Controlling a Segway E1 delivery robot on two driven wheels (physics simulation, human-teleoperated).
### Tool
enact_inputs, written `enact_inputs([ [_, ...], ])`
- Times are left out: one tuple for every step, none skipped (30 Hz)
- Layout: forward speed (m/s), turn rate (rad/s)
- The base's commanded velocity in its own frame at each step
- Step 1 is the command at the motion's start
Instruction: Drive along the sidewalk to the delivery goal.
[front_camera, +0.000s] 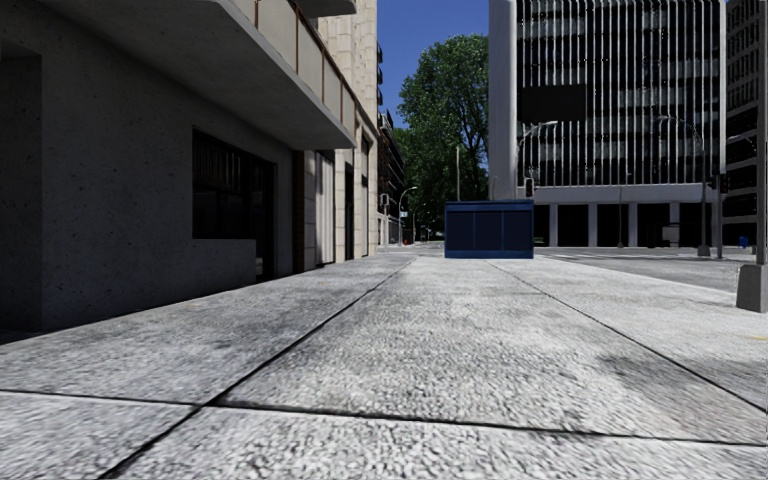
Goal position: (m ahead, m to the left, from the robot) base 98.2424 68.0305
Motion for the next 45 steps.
enact_inputs([
  [2.0,0.0],
  [2.0,0.0],
  [2.0,0.0],
  [2.0,0.0],
  [2.0,0.0],
  [2.0,0.0],
  [2.0,0.0],
  [2.0,0.0],
  [2.0,0.0],
  [2.0,0.0],
  [2.0,0.0],
  [2.0,0.0],
  [2.0,0.0],
  [2.0,0.0],
  [2.0,0.0],
  [2.0,0.0],
  [2.0,0.0],
  [2.0,0.0],
  [2.0,0.0],
  [2.0,0.0],
  [2.0,0.0],
  [2.0,0.0],
  [2.0,0.0],
  [2.0,0.0],
  [2.0,0.0],
  [2.0,0.0],
  [2.0,0.0],
  [2.0,0.0],
  [2.0,0.0],
  [2.0,0.0],
  [2.0,0.0],
  [2.0,0.0],
  [2.0,0.0],
  [2.0,0.0],
  [2.0,0.0],
  [2.0,0.0],
  [2.0,0.0],
  [2.0,0.0],
  [2.0,0.0],
  [2.0,0.0],
  [2.0,0.0],
  [2.0,0.0],
  [2.0,0.0],
  [2.0,0.0],
  [2.0,0.0],
])
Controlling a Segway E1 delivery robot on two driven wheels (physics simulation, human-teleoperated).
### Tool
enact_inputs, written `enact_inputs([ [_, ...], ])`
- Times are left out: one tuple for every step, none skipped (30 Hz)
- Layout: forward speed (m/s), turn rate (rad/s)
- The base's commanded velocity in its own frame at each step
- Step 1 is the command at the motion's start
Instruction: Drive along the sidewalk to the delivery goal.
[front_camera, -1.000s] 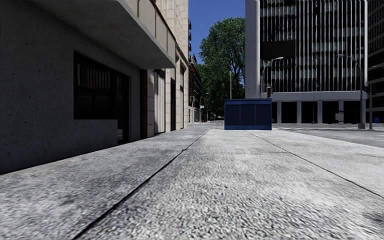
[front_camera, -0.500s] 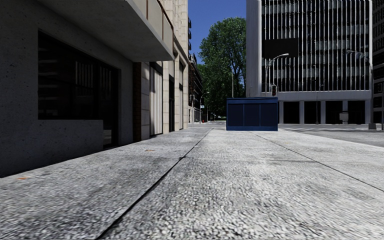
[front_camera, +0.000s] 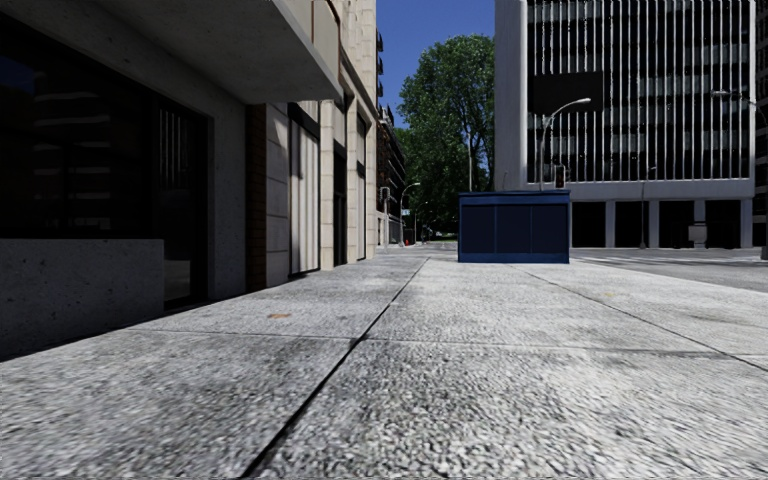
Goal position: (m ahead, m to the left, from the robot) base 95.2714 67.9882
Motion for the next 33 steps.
enact_inputs([
  [2.0,0.0],
  [2.0,0.0],
  [2.0,0.0],
  [2.0,0.0],
  [2.0,0.0],
  [2.0,0.0],
  [2.0,0.0],
  [2.0,0.0],
  [2.0,0.0],
  [2.0,0.0],
  [2.0,0.0],
  [2.0,0.0],
  [2.0,0.0],
  [2.0,0.0],
  [2.0,0.0],
  [2.0,0.0],
  [2.0,0.0],
  [2.0,0.0],
  [2.0,0.0],
  [2.0,0.0],
  [2.0,0.0],
  [2.0,0.0],
  [2.0,0.0],
  [2.0,0.0],
  [2.0,0.0],
  [2.0,0.0],
  [2.0,0.0],
  [2.0,0.0],
  [2.0,0.0],
  [2.0,0.0],
  [2.0,0.0],
  [2.0,0.0],
  [2.0,0.0],
])
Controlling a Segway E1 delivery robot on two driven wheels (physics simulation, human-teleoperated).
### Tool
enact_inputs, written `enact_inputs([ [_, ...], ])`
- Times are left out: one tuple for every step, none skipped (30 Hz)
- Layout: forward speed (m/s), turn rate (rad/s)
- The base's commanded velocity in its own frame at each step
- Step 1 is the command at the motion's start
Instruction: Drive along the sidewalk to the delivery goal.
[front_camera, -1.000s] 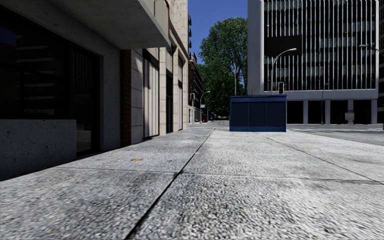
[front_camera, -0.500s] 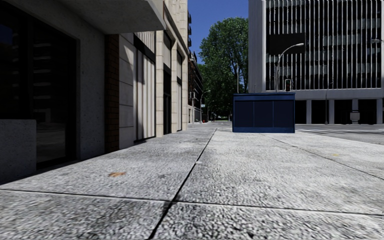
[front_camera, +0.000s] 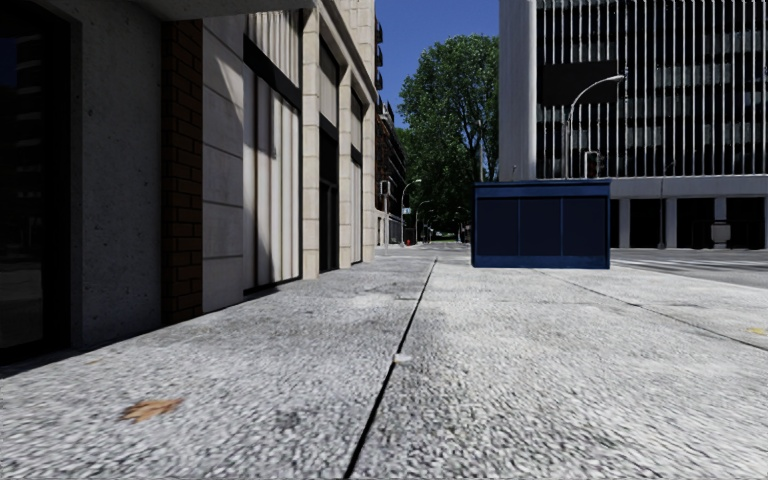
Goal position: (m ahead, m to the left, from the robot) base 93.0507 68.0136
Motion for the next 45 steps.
enact_inputs([
  [2.0,0.0],
  [2.0,0.0],
  [2.0,0.0],
  [2.0,0.0],
  [2.0,0.0],
  [2.0,0.0],
  [2.0,0.0],
  [2.0,0.0],
  [2.0,0.0],
  [2.0,0.0],
  [2.0,0.0],
  [2.0,0.0],
  [2.0,0.0],
  [2.0,0.0],
  [2.0,0.0],
  [2.0,0.0],
  [2.0,0.0],
  [2.0,0.0],
  [2.0,0.0],
  [2.0,0.0],
  [2.0,0.0],
  [2.0,0.0],
  [2.0,0.0],
  [2.0,0.0],
  [2.0,0.0],
  [2.0,-0.13],
  [2.0,-0.21],
  [2.0,-0.21],
  [2.0,-0.24],
  [2.0,-0.24],
  [2.0,-0.24],
  [2.0,-0.24],
  [2.0,-0.24],
  [2.0,-0.24],
  [2.0,-0.24],
  [2.0,-0.24],
  [2.0,-0.24],
  [2.0,-0.24],
  [2.0,-0.24],
  [2.0,-0.24],
  [2.0,-0.31],
  [2.0,-0.31],
  [2.0,-0.35],
  [2.0,-0.35],
  [2.0,-0.35],
])
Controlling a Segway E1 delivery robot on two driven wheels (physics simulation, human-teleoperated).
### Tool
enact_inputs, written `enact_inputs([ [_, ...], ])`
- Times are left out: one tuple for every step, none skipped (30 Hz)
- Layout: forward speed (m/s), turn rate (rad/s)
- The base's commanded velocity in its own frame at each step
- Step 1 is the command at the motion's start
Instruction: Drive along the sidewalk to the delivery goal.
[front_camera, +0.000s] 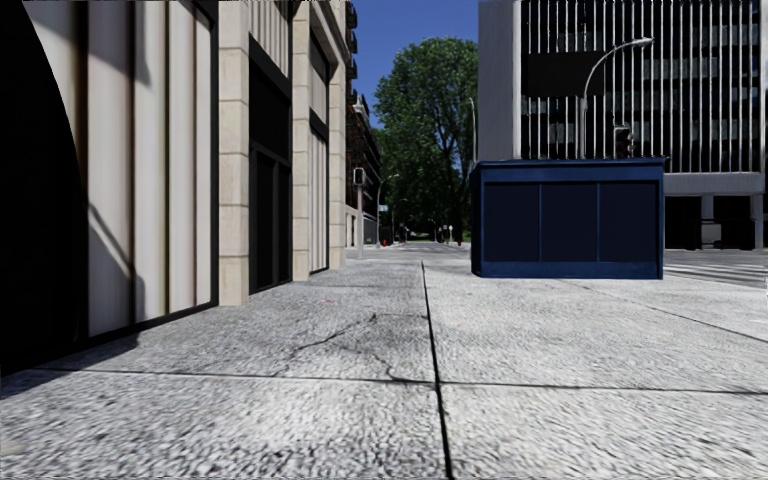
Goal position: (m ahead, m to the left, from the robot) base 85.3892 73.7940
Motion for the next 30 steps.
enact_inputs([
  [2.0,-0.35],
  [2.0,-0.35],
  [2.0,-0.35],
  [2.0,-0.35],
  [2.0,-0.35],
  [2.0,-0.34],
  [2.0,-0.34],
  [2.0,-0.32],
  [2.0,-0.27],
  [2.0,-0.13],
  [2.0,-0.13],
  [2.0,0.0],
  [2.0,0.0],
  [2.0,0.0],
  [2.0,0.0],
  [2.0,0.0],
  [2.0,0.0],
  [2.0,0.0],
  [2.0,0.0],
  [2.0,0.0],
  [2.0,0.0],
  [2.0,0.0],
  [2.0,0.0],
  [2.0,0.0],
  [2.0,0.0],
  [2.0,0.0],
  [2.0,0.0],
  [2.0,0.0],
  [2.0,0.0],
  [2.0,0.0],
])
